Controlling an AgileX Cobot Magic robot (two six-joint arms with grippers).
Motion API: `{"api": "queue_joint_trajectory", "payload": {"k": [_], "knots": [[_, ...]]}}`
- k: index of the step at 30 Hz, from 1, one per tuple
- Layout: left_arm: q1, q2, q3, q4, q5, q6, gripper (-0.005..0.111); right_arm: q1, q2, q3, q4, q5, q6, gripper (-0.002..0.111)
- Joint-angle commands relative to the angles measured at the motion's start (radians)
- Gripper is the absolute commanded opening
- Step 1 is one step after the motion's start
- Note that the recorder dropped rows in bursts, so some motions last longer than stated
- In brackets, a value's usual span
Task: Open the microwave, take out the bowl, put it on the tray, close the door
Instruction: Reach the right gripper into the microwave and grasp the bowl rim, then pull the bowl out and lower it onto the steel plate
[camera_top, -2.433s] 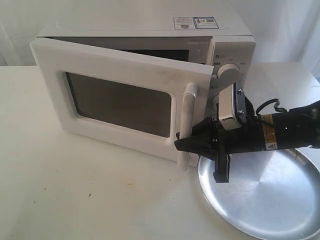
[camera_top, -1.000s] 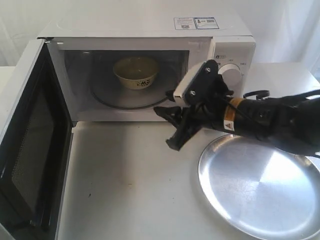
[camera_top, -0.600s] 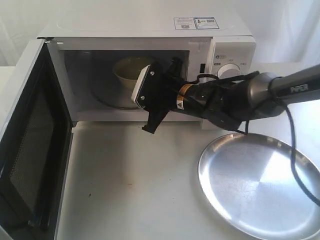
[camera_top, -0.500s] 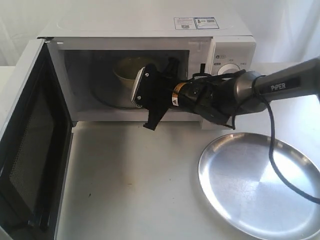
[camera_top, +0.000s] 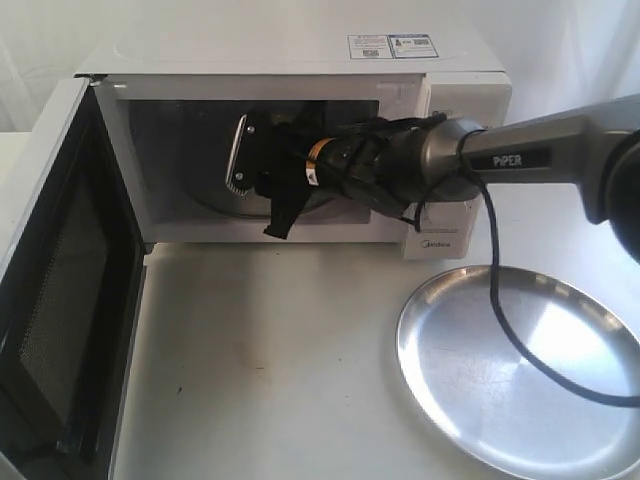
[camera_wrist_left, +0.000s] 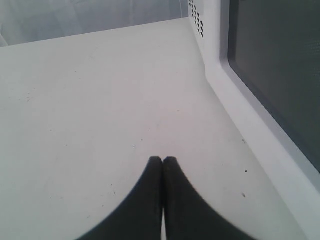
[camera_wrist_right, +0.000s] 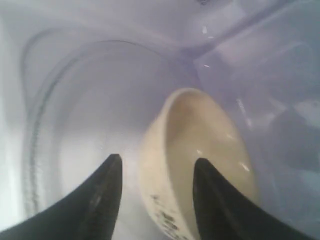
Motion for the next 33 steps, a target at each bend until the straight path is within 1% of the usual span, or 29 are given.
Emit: {"api": "queue_joint_trajectory", "payload": {"k": [1, 6, 11, 14, 17, 22, 23, 30, 33], "knots": [[-0.001, -0.002, 0.003, -0.004, 0.000, -0.006, 0.000, 0.021, 0.032, -0.034, 0.001, 0.040, 0.001, 0.042], [-0.001, -0.002, 0.003, -0.004, 0.000, -0.006, 0.000, 0.026, 0.054, -0.074, 0.003, 0.066, 0.002, 0.040], [-0.001, -0.002, 0.003, -0.004, 0.000, -0.006, 0.000, 0.026, 0.056, -0.089, 0.005, 0.074, 0.007, 0.026], [-0.001, -0.002, 0.003, -0.004, 0.000, -0.006, 0.000, 0.026, 0.056, -0.089, 0.005, 0.074, 0.007, 0.025], [-0.001, -0.002, 0.003, -0.004, 0.000, -0.006, 0.000, 0.026, 0.056, -0.089, 0.005, 0.070, 0.007, 0.030], [-0.001, -0.002, 0.003, -0.004, 0.000, -0.006, 0.000, 0.026, 0.054, -0.089, 0.005, 0.072, 0.007, 0.051], [-0.001, -0.002, 0.003, -0.004, 0.000, -0.006, 0.000, 0.026, 0.054, -0.089, 0.005, 0.070, 0.007, 0.053], [-0.001, -0.002, 0.003, -0.004, 0.000, -0.006, 0.000, 0.026, 0.054, -0.089, 0.000, 0.052, -0.006, 0.052], [-0.001, -0.002, 0.003, -0.004, 0.000, -0.006, 0.000, 0.026, 0.059, -0.116, 0.000, 0.047, -0.009, 0.052]]}}
